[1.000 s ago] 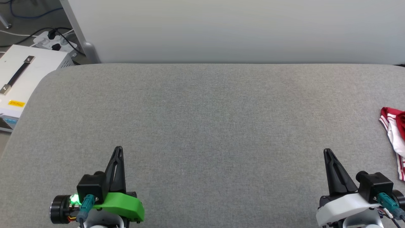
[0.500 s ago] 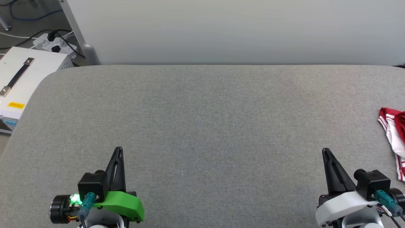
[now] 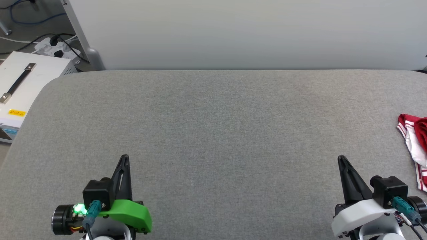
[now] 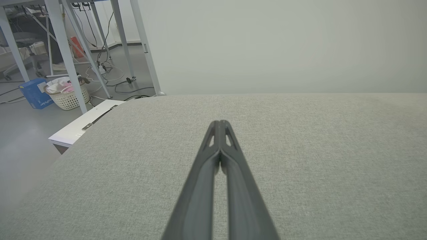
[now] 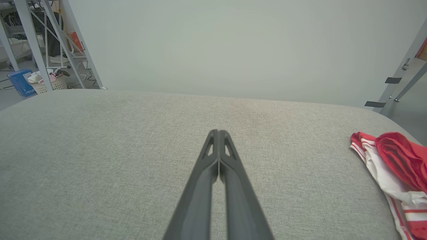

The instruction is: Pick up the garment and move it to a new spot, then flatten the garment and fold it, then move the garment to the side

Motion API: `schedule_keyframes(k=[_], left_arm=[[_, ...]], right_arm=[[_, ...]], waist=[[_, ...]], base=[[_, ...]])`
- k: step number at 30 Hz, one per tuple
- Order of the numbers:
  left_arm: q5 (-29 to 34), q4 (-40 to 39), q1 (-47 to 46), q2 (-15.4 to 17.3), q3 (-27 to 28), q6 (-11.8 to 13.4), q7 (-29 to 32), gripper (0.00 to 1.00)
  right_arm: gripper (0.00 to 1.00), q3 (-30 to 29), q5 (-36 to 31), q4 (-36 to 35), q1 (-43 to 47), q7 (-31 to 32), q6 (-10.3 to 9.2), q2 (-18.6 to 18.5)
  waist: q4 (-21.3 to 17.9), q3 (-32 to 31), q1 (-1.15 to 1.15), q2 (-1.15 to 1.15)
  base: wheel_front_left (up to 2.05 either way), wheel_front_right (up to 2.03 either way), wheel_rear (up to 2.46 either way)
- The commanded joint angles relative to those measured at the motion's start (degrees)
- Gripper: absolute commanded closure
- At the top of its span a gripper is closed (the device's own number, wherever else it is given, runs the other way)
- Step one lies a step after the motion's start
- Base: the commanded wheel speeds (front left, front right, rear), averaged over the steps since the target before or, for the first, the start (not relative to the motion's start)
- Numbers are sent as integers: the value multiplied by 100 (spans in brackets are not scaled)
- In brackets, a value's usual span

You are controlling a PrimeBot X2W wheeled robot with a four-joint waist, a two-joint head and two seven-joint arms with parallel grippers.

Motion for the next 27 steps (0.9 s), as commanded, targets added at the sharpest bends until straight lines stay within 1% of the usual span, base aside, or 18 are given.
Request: schedule_keyframes(k=[1,27], left_arm=[[51,-34,-57,-23,8,27,49,100],[135,-120,-81,-32,14,74,348,100]], right_arm=[[100,10,-72,-33,-117,35,-2,-1],[100,39,-233,-86,-188,334,-3,0]], waist=[[-2,-4,0,0],[-31,-70,0,0]], base=[[0,0,0],[0,0,0]])
